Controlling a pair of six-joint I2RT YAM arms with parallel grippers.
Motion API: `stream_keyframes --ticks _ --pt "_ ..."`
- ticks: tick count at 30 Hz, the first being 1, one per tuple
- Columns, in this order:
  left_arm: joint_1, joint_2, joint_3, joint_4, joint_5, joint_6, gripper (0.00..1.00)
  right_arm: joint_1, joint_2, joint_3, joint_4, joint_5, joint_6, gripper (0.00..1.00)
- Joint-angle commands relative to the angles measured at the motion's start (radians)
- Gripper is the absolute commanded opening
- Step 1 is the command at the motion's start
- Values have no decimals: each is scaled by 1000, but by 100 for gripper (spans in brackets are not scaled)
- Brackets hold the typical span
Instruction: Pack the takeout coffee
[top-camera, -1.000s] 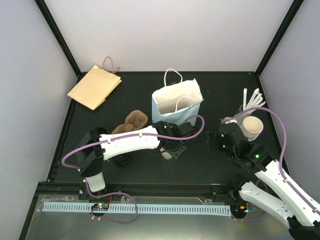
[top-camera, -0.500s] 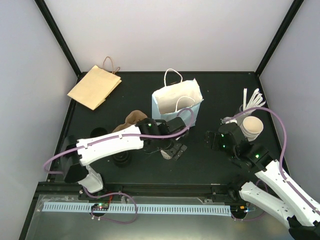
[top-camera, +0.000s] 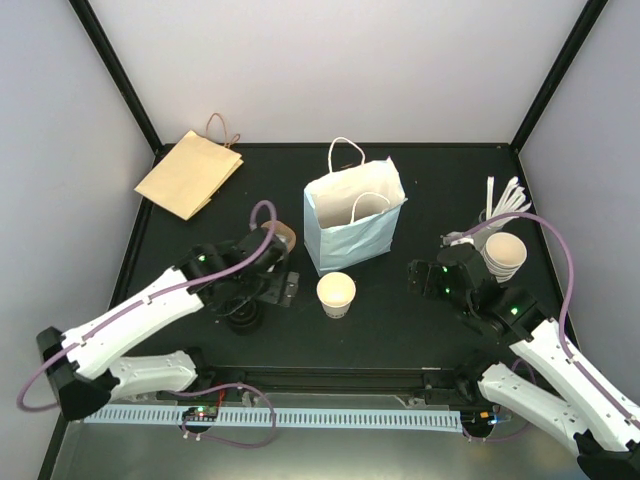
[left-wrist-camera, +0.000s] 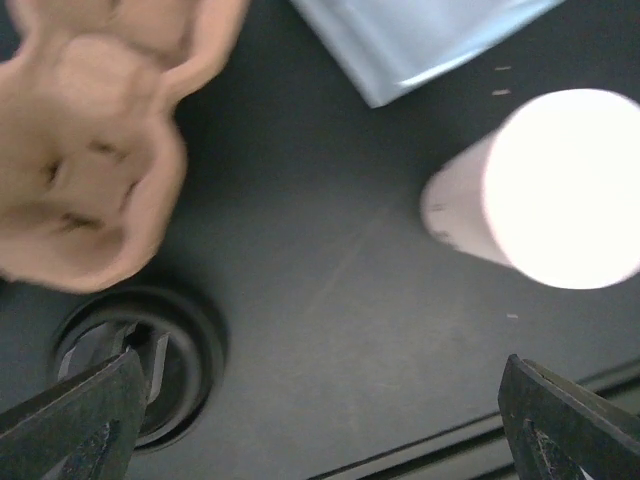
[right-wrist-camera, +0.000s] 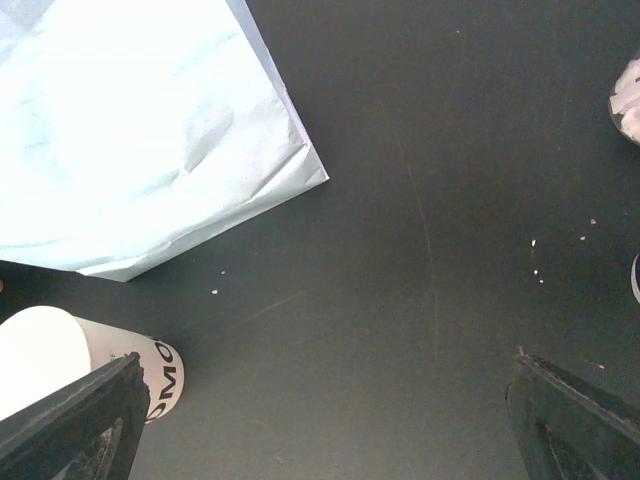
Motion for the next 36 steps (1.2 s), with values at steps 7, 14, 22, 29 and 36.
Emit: stream_keyframes --ticks 7,14,22,29,36 --pt "281 -127 -245 1 45 19 94 -3 -4 28 25 0 -13 100" --pt "366 -77 -268 -7 49 35 98 -2 -7 27 24 0 -18 100" --pt "404 -18 -290 -21 13 -65 93 -3 -9 34 23 6 -26 100" --pt "405 -37 -328 30 76 -57 93 -3 -1 32 30 4 -34 100" --pt "405 -24 -325 23 85 -53 89 -4 -2 26 34 1 -30 100"
